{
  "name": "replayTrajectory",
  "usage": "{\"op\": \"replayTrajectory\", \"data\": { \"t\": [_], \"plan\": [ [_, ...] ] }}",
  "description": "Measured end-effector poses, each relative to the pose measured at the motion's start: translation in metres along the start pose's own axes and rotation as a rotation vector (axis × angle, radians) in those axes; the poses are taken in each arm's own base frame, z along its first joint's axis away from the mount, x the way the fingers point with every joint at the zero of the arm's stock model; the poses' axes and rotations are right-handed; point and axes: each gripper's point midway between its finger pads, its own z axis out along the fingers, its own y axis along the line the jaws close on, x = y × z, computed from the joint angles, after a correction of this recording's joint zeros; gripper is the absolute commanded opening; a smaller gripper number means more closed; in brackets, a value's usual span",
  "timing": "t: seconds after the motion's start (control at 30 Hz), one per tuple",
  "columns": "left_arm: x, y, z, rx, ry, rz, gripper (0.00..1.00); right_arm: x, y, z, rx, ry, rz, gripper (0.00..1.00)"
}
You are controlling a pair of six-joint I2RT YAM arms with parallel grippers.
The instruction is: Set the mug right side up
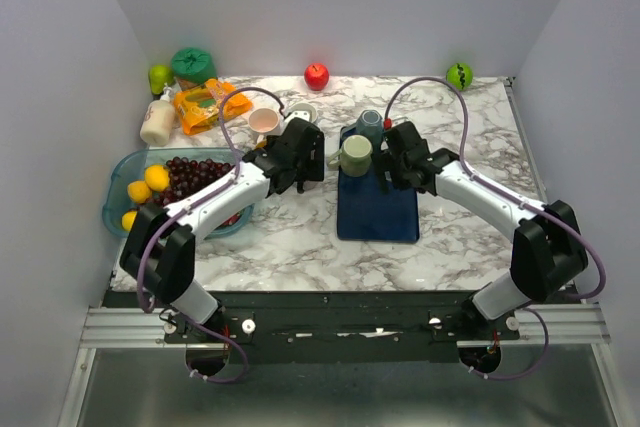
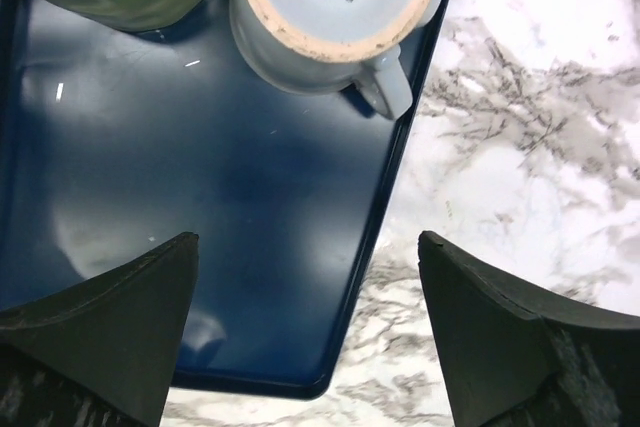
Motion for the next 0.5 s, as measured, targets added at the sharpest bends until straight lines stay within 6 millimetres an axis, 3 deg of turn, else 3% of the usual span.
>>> {"op": "replayTrajectory", "data": {
  "t": [0.27,0.5],
  "plan": [
    [-0.055,-0.006,-0.053,0.078,-0.168,-0.003,0.99,-0.01,-0.014,0.026,-0.016,-0.021,-0.115,0.95],
    [-0.079,-0.017,-0.078,0.158,-0.236,0.008,0.99,-0.011,-0.015,0.06,-0.12,0.003,-0.197,0.94]
  ]
}}
